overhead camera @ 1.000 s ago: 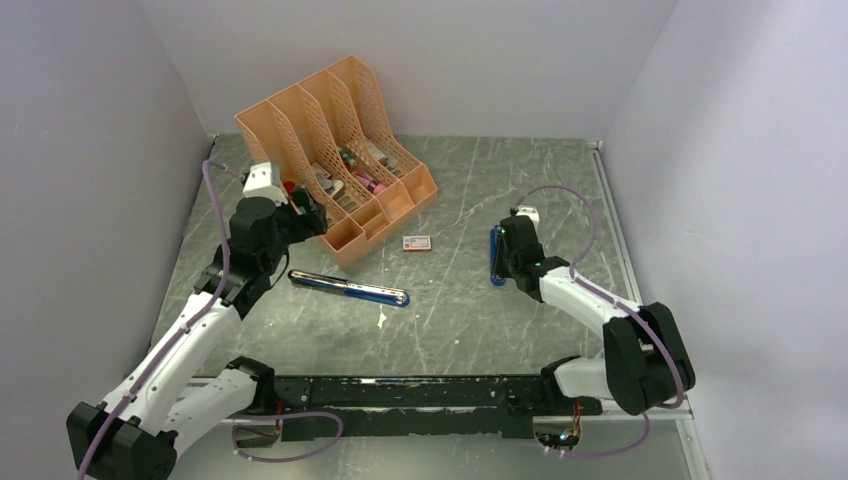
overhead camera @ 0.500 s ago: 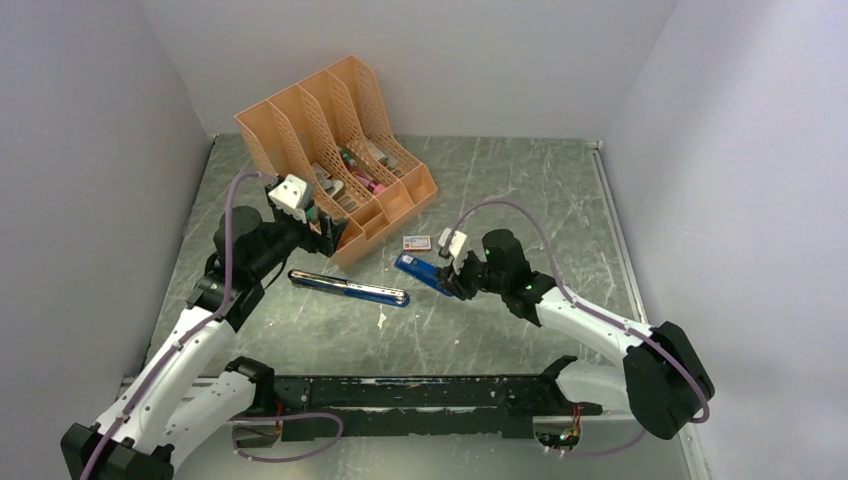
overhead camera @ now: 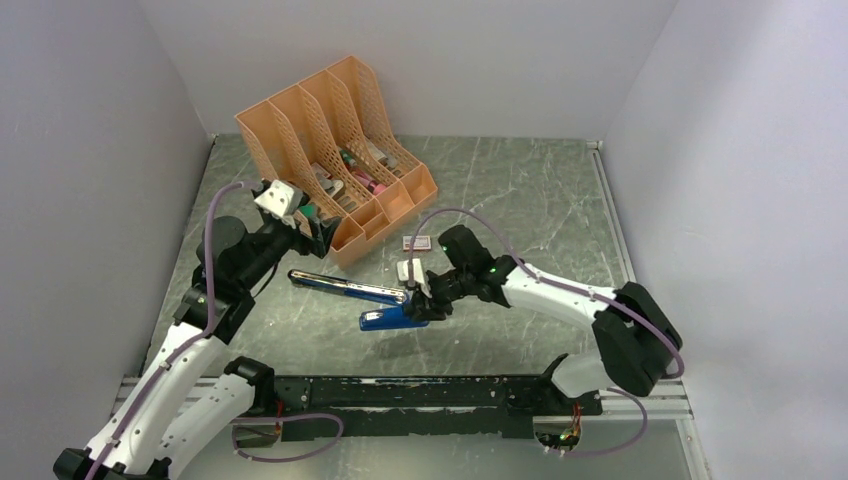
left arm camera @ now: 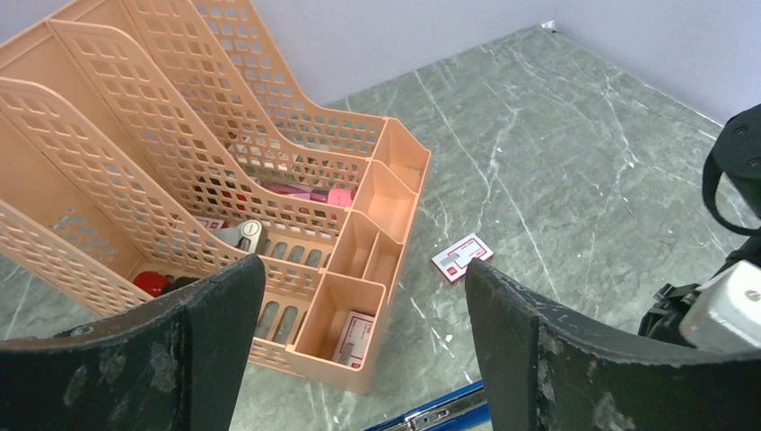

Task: Load the staples into the stapler

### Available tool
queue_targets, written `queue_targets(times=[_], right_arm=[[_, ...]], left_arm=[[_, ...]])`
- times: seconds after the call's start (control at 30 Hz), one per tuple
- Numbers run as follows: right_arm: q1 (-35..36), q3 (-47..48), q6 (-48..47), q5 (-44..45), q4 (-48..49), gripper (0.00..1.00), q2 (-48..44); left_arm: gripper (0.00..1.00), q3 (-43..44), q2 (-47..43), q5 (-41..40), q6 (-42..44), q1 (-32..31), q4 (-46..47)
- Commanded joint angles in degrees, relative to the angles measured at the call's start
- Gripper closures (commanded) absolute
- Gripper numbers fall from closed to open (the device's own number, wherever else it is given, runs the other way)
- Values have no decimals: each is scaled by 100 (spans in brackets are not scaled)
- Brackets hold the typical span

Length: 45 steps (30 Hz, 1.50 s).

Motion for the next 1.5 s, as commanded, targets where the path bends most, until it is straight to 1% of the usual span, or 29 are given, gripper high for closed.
queue_targets(times=[0.0,0.1,0.2,0.3,0.43,0.47,0.63,0.7,0.8,0.87,0.9,1.0,1.1,1.17,1.2,1.27,1.3,1.37,1.4,1.47], right_arm=[[214,308,389,295,-121,99,240],[392,356,668,732,-31,96,370],[483,206,930,877,252,94,403],[633,143,1031,1119,300,93,492],[741,111,1046,1410,298,86,601],[752,85,1057,1453,336,82,619],[778,121,1068,1582,241,77,818],[787,119,1060,1571,235,69,850],[788,68,1092,1488,381,62,706],[787,34,1193,1462,505,54,571],[787,4,1242,1438,578,52,488],[776,-137,1415,1429,835,48,197],[731,-360,1670,1400,1184,47,-143],[663,-592,2033,1492,1568,47,-432],[599,-782,2375,1623,1861,46,-619],[348,-1216,3320,2076,2629,46,-1006],[149,-1431,4040,2375,3194,46,-1217],[-364,-1860,4995,2788,3837,46,-1580],[-649,-2064,5379,2857,4086,46,-1726],[-1124,-2324,6184,3339,4250,46,-1954]], left_arm=[[14,59,-33,-78,-67,34,-192],[15,7,-32,-78,-119,31,-197],[14,-47,-41,-138,-174,32,-157],[14,-75,-43,-182,-193,31,-129],[15,-86,-2,-225,-168,34,-143],[15,-90,10,-224,-160,33,-153],[15,-137,-3,-264,-150,34,-154],[15,-178,-35,-292,-150,34,-143],[14,-206,-49,-304,-141,32,-158],[14,-231,-48,-266,-126,31,-164],[14,-225,-37,-247,-112,31,-174],[13,-238,17,-110,-24,36,-185],[12,-302,61,266,152,37,-109],[13,-382,64,648,300,32,0],[13,-413,83,860,347,27,27],[13,-411,161,840,310,11,-54],[13,-434,176,819,280,4,-93],[13,-509,164,977,273,-40,-140],[12,-547,161,1061,246,-84,-139],[12,-632,209,1186,140,-262,-56]])
